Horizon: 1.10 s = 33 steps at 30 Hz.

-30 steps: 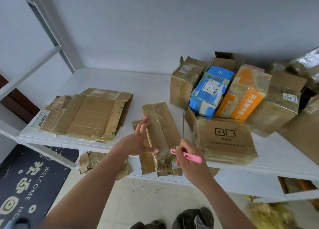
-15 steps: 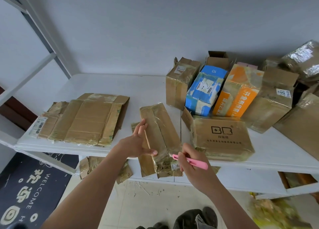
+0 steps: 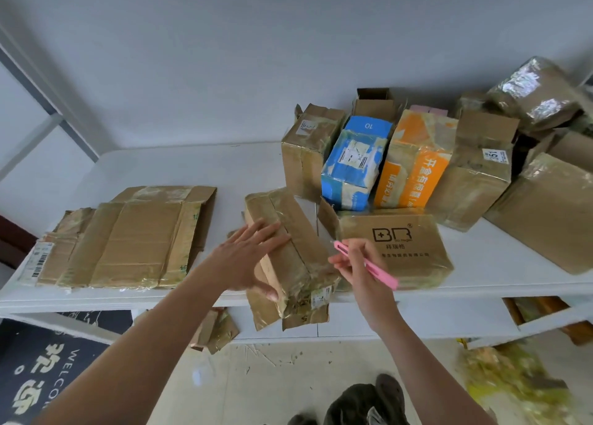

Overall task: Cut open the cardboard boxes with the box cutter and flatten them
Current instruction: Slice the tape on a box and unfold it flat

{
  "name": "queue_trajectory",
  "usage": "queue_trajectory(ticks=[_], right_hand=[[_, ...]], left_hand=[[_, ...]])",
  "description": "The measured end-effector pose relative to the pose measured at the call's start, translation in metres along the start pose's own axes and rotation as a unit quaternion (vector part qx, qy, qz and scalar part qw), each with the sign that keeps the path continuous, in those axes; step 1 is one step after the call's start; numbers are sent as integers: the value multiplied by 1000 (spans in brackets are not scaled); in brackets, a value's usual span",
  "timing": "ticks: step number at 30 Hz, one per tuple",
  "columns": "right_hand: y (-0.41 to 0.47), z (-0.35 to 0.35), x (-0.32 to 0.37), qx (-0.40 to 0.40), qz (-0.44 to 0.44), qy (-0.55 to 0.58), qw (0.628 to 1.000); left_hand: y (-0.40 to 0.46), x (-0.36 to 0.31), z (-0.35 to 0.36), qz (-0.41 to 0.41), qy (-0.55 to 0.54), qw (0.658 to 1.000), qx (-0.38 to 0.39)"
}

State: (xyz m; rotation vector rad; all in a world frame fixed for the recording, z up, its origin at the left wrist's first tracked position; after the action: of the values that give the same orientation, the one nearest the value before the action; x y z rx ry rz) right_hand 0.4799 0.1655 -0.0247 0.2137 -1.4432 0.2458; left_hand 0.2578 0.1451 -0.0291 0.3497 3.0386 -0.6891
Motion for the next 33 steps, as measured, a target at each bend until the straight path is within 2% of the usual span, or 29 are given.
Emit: queue_trajectory(ticks=[2,8,11,14,17,19,21,22,23,24,25,26,27,28,29,31,33], right_hand=[[1,-7,-2,-11,-12,-4,1000],[0,-40,14,-89,-116,-111,983],[3,-25,20,-47,-157,-173,971],[8,-7,23,-9,-204,-292,934],[13,-9,19,-37,-202,-442,873],[15,-12,17,-57,-181,-475,859],[14,-11,17,-54,-195,-503,840],[12,-16,15,-60,-179,-508,840],[13,-26,11,-75,-155,-483,858],[15,-44,9,-115,-104,-418,895],[14,-59,2,-147,-47,-305,940],[16,-72,-9,-166,14,-190,968],[20,-80,-18,-169,50,-109,978],[23,-82,-21,-151,80,-85,982],[26,-85,-18,-145,77,-118,979],[27,-95,-1,-144,14,-289,946],[22,-100,12,-141,-89,-483,860]], left_hand=[[5,2,-3,5,30,999,-16],[8,-7,-10,-12,95,993,-65],[11,-10,-15,1,108,991,-75],[15,-10,-17,17,111,991,-78],[17,-6,-13,15,92,994,-64],[18,-5,-11,14,88,994,-60],[16,-4,-10,10,92,994,-58],[15,-3,-9,7,95,994,-55],[14,-3,-9,2,96,994,-52],[13,-2,-9,-2,93,994,-49],[12,-2,-9,-5,89,995,-47],[11,-2,-10,-7,85,995,-49],[12,-3,-10,-9,79,995,-52],[13,-5,-11,-9,73,996,-58],[16,-7,-13,-10,66,996,-65],[20,-13,-16,-11,52,996,-76],[22,-15,-19,-12,53,995,-79]])
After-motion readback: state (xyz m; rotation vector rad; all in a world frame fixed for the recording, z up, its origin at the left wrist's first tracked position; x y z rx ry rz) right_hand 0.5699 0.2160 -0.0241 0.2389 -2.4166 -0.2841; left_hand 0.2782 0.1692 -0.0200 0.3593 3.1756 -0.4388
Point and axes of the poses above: each hand's wrist, its own y-axis towards the middle knuckle, its own z-axis out of the palm, x = y × z, the point moved 7 cm from there along y, towards the middle knuckle, and after that the axes turned 4 degrees about x, right-handed, at the moved point
